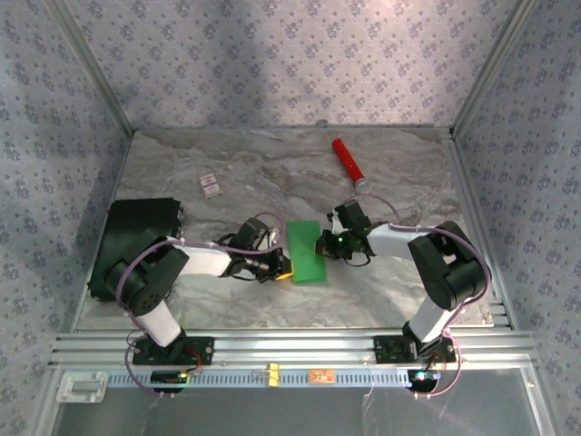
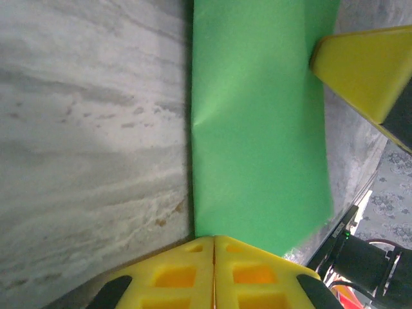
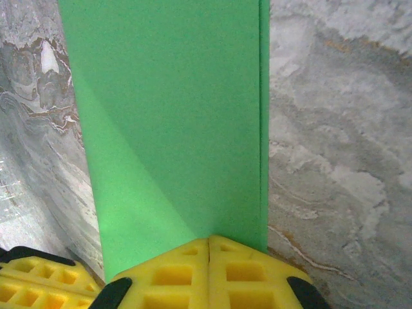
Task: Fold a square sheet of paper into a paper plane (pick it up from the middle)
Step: First fold the square sheet of paper in half at the center of the table.
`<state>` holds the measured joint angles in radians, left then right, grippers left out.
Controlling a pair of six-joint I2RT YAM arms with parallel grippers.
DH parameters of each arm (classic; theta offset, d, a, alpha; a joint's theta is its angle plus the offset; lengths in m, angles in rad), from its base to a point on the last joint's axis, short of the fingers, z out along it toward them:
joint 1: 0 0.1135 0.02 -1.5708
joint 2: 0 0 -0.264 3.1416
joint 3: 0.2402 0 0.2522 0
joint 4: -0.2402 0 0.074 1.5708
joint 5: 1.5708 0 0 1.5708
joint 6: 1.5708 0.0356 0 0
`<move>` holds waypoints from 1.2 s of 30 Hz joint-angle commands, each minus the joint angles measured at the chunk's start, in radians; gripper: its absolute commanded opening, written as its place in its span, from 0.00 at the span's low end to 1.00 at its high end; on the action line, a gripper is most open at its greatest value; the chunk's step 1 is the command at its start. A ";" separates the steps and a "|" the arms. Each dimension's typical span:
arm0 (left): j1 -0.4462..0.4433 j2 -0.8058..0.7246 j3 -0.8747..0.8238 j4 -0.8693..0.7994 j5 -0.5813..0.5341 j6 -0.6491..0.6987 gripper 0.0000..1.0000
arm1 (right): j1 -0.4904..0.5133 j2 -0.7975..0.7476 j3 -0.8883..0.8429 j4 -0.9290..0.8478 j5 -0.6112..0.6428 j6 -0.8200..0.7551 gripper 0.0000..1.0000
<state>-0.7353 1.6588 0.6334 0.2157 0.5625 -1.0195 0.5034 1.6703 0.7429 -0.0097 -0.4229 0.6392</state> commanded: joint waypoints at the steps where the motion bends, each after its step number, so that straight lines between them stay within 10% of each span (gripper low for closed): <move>1: -0.009 -0.050 0.051 -0.056 -0.004 -0.001 0.08 | -0.003 0.013 -0.037 -0.111 0.070 0.005 0.01; 36: -0.057 -0.074 0.015 -0.075 -0.057 -0.002 0.07 | -0.002 0.017 -0.032 -0.120 0.076 0.005 0.01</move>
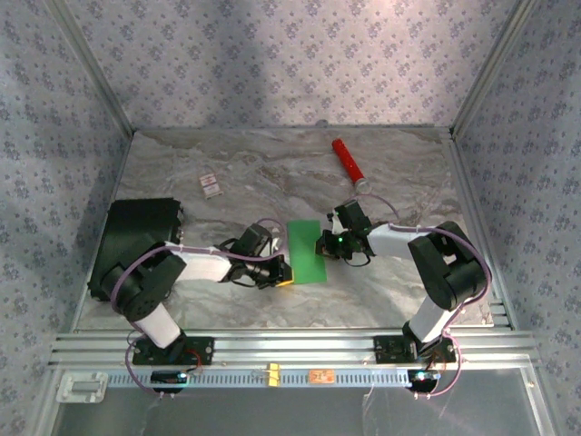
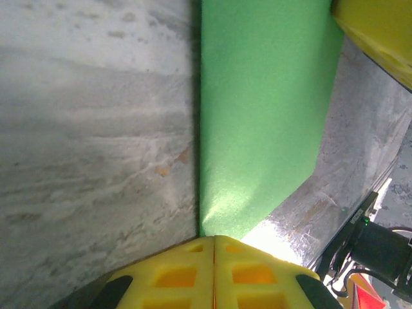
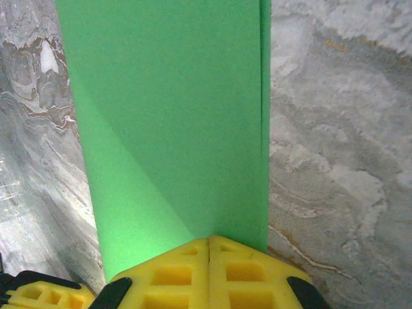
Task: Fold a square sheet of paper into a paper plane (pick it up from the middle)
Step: First fold the square sheet of paper in half at the center of the table.
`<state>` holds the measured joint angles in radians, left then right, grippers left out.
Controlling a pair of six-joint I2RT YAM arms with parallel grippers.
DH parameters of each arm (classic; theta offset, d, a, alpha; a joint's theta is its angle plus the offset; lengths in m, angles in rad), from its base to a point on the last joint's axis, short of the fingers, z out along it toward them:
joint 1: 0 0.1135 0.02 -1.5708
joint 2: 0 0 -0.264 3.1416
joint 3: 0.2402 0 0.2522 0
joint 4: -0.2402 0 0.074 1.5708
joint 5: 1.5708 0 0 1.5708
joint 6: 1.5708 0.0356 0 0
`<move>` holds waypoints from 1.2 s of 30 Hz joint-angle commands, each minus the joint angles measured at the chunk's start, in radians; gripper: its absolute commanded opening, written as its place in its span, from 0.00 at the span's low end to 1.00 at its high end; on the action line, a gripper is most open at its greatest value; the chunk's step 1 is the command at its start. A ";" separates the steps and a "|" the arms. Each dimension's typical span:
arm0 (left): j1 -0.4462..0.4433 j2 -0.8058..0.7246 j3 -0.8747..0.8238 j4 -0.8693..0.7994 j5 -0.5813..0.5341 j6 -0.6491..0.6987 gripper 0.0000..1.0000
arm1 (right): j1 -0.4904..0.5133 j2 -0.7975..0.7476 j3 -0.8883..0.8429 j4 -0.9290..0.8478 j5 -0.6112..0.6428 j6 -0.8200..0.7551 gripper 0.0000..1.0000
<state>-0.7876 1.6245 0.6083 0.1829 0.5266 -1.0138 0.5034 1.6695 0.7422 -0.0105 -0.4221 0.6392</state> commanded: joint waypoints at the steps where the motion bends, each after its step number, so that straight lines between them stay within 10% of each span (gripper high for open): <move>1: -0.004 -0.043 0.051 -0.042 -0.021 -0.012 0.08 | -0.002 0.017 -0.031 -0.120 0.075 0.005 0.01; 36: -0.042 0.029 -0.006 -0.101 0.006 0.096 0.09 | -0.002 0.019 -0.049 -0.105 0.080 0.010 0.01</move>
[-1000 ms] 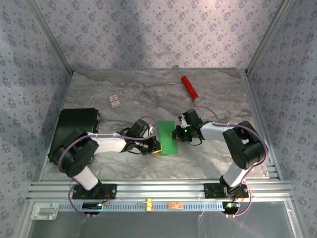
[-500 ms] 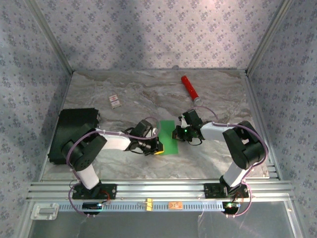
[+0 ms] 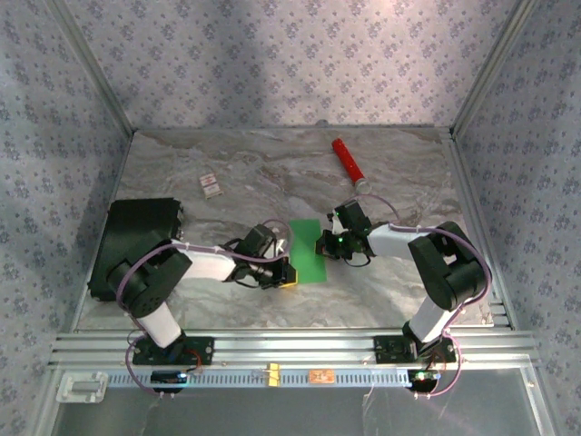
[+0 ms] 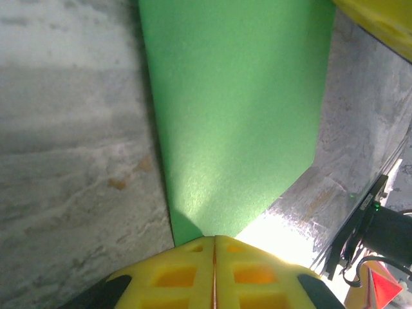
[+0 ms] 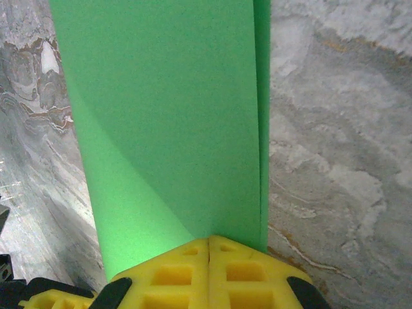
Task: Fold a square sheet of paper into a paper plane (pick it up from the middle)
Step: First fold the square sheet of paper in half at the center of the table.
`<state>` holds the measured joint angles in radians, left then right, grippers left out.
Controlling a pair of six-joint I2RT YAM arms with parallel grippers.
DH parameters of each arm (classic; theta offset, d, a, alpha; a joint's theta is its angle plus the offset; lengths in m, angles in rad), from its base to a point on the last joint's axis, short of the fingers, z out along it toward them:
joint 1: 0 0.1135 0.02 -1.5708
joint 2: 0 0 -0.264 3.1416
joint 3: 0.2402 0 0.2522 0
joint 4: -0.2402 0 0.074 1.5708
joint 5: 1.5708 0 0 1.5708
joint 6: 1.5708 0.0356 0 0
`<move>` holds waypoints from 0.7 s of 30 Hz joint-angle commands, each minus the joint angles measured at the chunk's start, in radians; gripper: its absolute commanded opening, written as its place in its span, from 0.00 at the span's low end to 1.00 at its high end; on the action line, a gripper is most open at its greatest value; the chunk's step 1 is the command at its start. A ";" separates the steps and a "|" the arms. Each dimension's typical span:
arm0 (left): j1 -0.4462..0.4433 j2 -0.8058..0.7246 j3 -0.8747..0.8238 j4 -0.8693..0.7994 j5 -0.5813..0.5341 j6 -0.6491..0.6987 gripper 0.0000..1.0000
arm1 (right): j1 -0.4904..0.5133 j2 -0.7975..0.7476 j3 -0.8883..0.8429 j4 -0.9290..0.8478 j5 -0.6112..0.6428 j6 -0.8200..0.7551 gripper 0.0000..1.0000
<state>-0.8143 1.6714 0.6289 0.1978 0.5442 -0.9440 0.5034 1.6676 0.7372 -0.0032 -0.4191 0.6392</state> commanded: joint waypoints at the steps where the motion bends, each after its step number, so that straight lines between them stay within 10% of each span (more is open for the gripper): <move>1: -0.020 -0.022 -0.022 -0.127 -0.016 0.034 0.09 | -0.002 0.023 -0.042 -0.113 0.076 0.008 0.01; 11: -0.046 -0.159 0.037 -0.273 -0.154 0.075 0.08 | -0.002 0.022 0.000 -0.138 0.043 -0.018 0.02; 21: 0.089 -0.150 0.099 -0.161 -0.058 0.028 0.09 | -0.002 -0.123 0.048 -0.112 0.013 -0.046 0.13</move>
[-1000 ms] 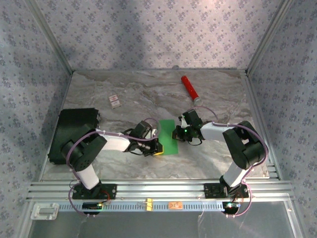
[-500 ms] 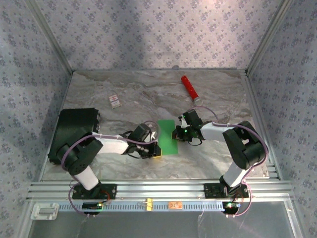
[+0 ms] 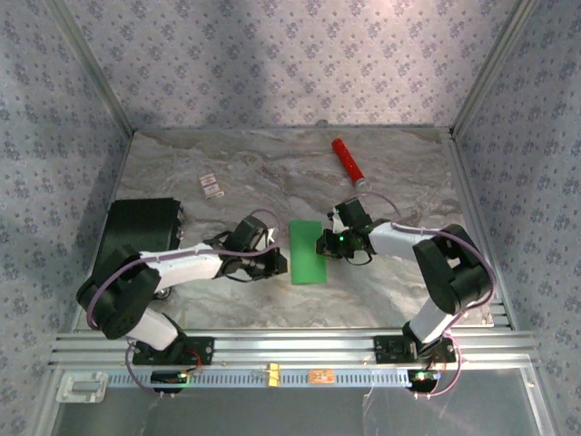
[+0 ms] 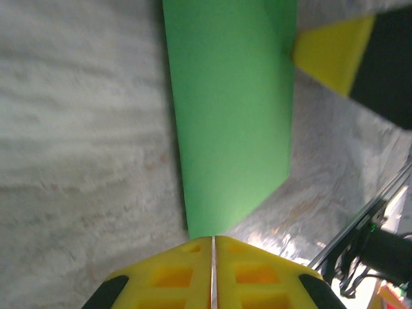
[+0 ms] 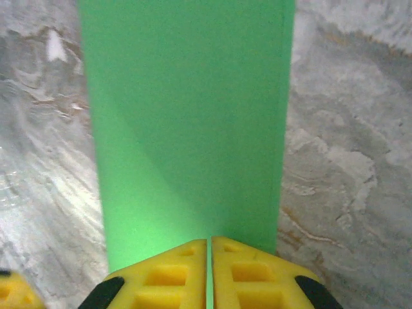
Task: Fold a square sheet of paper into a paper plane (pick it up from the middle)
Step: First fold the square sheet of paper in half at the center of the table, then fold the triangle a second time at the center of the table.
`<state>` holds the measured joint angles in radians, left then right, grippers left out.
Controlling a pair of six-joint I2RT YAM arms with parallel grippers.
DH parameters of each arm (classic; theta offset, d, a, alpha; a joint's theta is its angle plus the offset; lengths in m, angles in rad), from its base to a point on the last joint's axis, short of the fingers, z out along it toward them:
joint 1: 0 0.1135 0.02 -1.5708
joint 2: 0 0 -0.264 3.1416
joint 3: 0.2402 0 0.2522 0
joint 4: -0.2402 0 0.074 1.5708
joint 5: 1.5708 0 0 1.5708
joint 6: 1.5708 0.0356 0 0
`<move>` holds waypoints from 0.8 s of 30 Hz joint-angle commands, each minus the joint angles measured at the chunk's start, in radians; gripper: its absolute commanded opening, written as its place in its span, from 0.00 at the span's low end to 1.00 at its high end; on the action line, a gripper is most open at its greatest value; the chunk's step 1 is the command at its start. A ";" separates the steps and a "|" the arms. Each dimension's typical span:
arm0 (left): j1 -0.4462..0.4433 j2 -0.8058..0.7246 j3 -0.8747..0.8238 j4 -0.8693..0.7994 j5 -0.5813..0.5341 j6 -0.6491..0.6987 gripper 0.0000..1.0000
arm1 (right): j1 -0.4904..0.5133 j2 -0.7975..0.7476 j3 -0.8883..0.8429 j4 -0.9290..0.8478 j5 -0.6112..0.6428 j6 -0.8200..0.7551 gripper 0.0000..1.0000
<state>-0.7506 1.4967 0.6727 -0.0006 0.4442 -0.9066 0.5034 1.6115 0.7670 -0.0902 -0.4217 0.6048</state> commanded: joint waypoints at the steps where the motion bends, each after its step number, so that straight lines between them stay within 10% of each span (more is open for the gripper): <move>1: 0.034 0.038 0.076 0.034 0.045 -0.006 0.09 | -0.003 -0.090 0.011 -0.030 0.032 -0.005 0.15; 24: 0.139 0.424 0.453 -0.042 0.089 0.091 0.13 | 0.056 -0.308 -0.232 0.025 0.035 0.229 0.41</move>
<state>-0.6212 1.8919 1.0889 -0.0277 0.5091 -0.8440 0.5484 1.3155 0.5514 -0.0731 -0.3817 0.8005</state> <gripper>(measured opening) 0.123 0.399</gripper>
